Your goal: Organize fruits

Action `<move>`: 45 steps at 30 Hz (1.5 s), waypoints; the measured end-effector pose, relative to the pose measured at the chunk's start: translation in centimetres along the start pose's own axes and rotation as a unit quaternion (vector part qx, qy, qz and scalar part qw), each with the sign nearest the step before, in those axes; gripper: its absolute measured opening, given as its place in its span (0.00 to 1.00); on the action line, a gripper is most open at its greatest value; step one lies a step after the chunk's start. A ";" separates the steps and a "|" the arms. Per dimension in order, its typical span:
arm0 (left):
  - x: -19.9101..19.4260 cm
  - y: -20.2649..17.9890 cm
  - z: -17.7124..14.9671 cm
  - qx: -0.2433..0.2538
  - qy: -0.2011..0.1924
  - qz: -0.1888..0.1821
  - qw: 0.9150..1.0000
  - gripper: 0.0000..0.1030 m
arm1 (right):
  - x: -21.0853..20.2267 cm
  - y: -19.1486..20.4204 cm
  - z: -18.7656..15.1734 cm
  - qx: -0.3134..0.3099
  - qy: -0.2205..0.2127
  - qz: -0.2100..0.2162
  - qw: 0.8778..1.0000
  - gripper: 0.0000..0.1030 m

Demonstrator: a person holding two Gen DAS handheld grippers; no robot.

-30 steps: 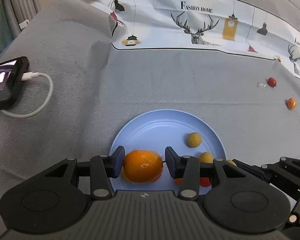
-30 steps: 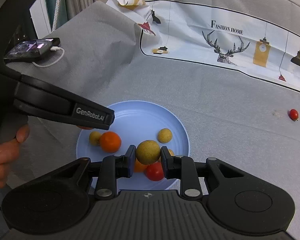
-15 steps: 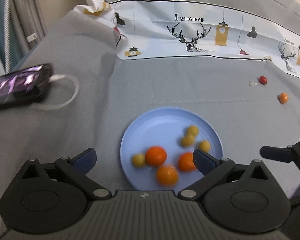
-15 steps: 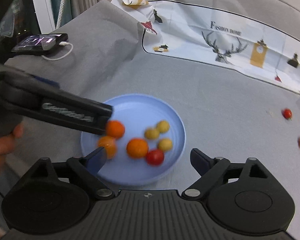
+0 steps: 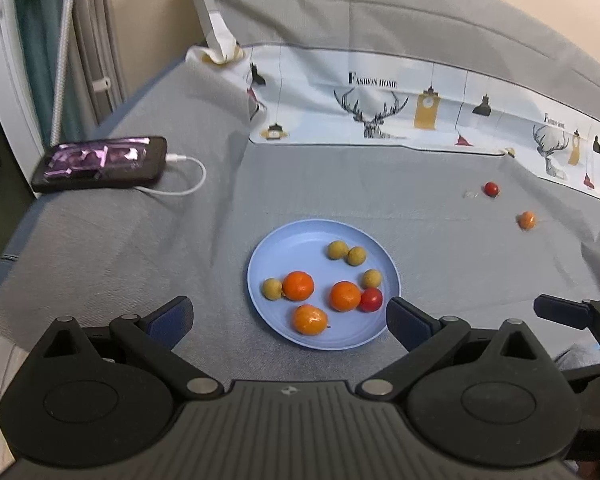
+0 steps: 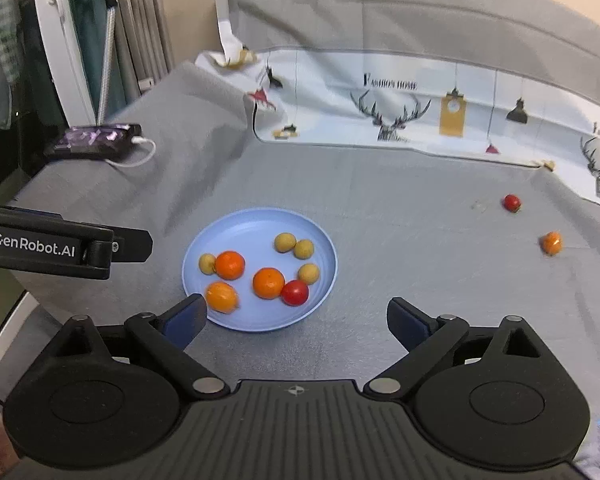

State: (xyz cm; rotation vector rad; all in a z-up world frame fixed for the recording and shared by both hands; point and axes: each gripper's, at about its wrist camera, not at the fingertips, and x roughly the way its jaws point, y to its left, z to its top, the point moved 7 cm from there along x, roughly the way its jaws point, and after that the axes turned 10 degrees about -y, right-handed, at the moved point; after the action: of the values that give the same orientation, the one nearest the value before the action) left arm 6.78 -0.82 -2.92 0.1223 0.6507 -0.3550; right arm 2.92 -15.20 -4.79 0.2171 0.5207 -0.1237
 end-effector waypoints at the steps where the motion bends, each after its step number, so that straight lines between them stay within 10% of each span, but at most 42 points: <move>1: -0.6 -0.2 0.0 0.002 -0.004 0.001 1.000 0.99 | -0.6 0.1 -0.1 -0.001 -0.004 0.002 1.000 0.96; 45: -6.2 -1.5 -1.9 0.033 -0.046 0.018 0.998 0.99 | -6.4 1.4 -0.6 -0.029 -0.052 0.007 0.998 0.99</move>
State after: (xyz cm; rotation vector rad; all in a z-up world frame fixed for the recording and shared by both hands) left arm 0.58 -0.05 -0.59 0.1785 0.5457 -0.3461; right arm -2.67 -13.31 -1.84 0.1568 0.4182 -0.1058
